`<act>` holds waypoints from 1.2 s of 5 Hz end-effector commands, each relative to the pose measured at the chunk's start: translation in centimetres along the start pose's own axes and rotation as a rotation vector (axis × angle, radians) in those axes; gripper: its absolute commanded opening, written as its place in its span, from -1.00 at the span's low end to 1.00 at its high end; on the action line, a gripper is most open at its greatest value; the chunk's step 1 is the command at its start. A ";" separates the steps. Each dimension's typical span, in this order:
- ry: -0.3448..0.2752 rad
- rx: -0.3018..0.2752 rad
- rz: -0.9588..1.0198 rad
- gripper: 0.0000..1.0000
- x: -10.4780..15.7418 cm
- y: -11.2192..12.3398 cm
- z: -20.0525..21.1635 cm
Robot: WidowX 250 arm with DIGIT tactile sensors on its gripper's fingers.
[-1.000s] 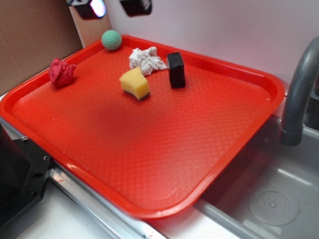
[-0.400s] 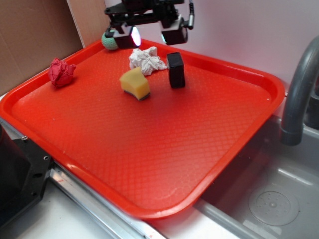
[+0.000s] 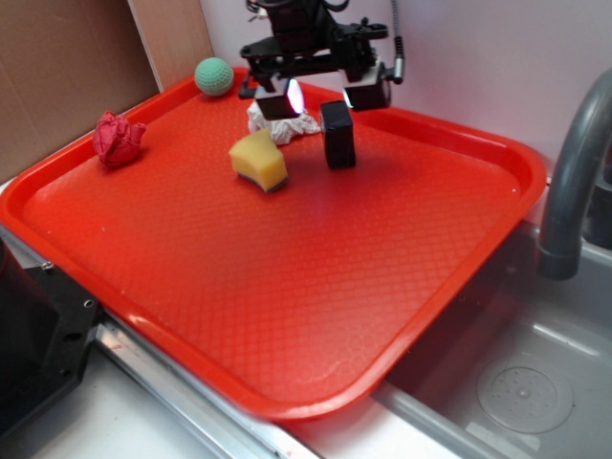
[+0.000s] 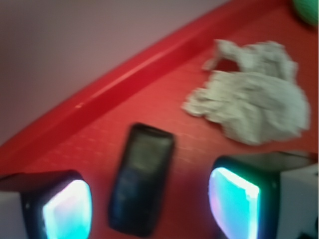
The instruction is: Grab the black box.
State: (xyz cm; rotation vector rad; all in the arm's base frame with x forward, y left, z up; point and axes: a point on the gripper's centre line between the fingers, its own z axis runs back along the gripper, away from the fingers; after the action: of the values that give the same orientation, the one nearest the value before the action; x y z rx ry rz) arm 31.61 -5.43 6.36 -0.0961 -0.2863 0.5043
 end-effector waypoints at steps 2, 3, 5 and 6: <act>0.055 -0.004 -0.024 1.00 0.3 0.1 -1.8; 0.099 0.035 -0.039 1.00 -1.3 1.2 -2.6; 0.085 0.040 -0.070 -1.00 -1.6 2.4 -2.2; 0.053 0.066 -0.119 -1.00 -0.6 2.5 -1.7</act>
State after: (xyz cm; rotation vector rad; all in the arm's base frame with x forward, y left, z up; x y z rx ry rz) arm 29.08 -4.16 2.13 -0.0070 -0.1536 0.3794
